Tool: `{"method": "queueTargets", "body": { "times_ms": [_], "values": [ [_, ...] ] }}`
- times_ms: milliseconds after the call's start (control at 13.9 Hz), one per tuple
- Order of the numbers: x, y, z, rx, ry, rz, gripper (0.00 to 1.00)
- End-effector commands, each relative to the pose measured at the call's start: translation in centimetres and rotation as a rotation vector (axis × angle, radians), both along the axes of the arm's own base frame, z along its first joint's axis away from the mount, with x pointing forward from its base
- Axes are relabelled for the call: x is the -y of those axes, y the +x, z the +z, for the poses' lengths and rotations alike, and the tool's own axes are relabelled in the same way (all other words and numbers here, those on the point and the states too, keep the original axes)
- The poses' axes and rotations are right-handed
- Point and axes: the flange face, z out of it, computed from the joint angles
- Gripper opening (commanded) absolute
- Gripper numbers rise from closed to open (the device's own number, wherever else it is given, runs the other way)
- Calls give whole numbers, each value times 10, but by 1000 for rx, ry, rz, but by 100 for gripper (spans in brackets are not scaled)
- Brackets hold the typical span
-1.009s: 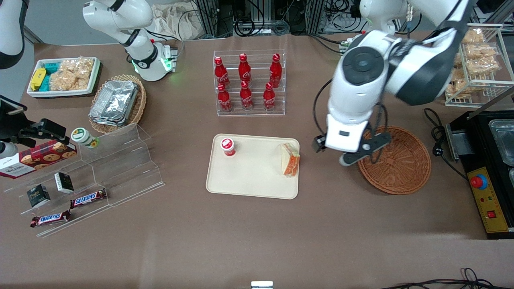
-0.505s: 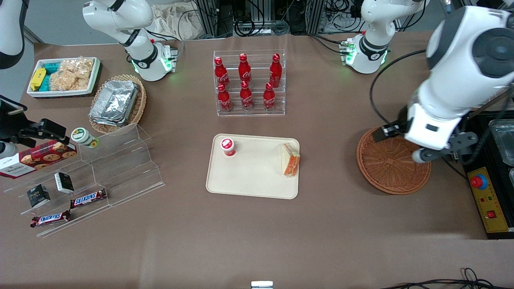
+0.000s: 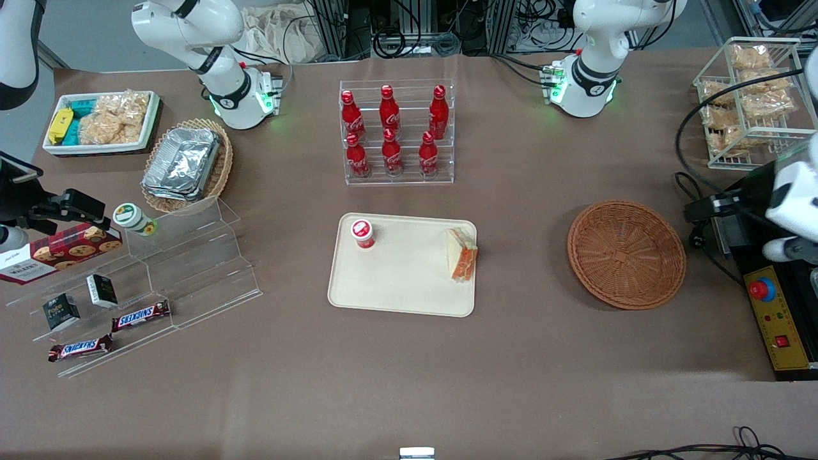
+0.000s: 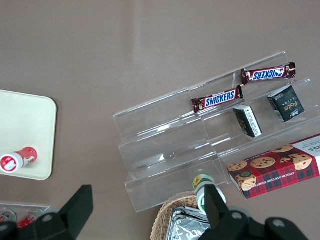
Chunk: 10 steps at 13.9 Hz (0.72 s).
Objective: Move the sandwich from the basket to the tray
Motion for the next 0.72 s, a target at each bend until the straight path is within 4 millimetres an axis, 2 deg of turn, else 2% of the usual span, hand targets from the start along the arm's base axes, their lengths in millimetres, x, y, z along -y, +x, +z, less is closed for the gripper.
{"method": "queueTargets", "body": {
  "times_ms": [0,144,432,649],
  "values": [
    [-24,-22,13,6,-17,-63,100],
    [-42,-25,19,19,-38,-46,100],
    [-50,-41,47,73,-30,-42,100],
    [-50,-50,56,91,-39,-77,100]
  ]
}}
